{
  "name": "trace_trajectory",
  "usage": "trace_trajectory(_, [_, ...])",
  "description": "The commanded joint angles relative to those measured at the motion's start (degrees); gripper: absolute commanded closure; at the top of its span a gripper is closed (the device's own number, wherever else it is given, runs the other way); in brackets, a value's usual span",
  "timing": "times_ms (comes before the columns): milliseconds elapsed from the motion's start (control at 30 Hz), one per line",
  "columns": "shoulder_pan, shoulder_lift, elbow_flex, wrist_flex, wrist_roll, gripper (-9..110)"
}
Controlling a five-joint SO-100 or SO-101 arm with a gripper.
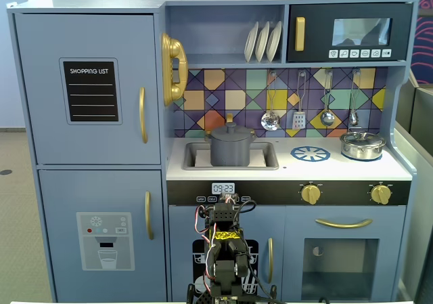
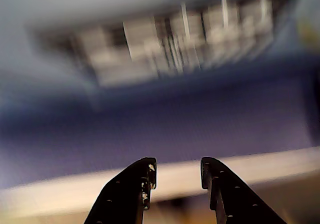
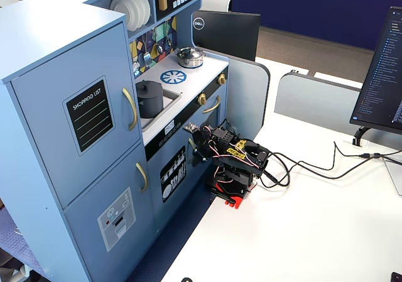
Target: Pick up the lid from the counter and put it on the gray recipient
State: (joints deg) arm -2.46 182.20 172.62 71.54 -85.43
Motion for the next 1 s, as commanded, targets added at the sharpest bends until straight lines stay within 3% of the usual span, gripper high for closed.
trace_trajectory(0, [-1.4, -0.2, -0.7, 10.8, -5.4, 99])
trace_trajectory(67, [-1.5, -0.2, -0.7, 14.9, -7.6, 98])
trace_trajectory(200, [-0.9, -0.2, -0.7, 16.0, -0.6, 96])
trace_trajectory(967, [0.0, -0.1, -0.7, 16.1, -1.1, 93])
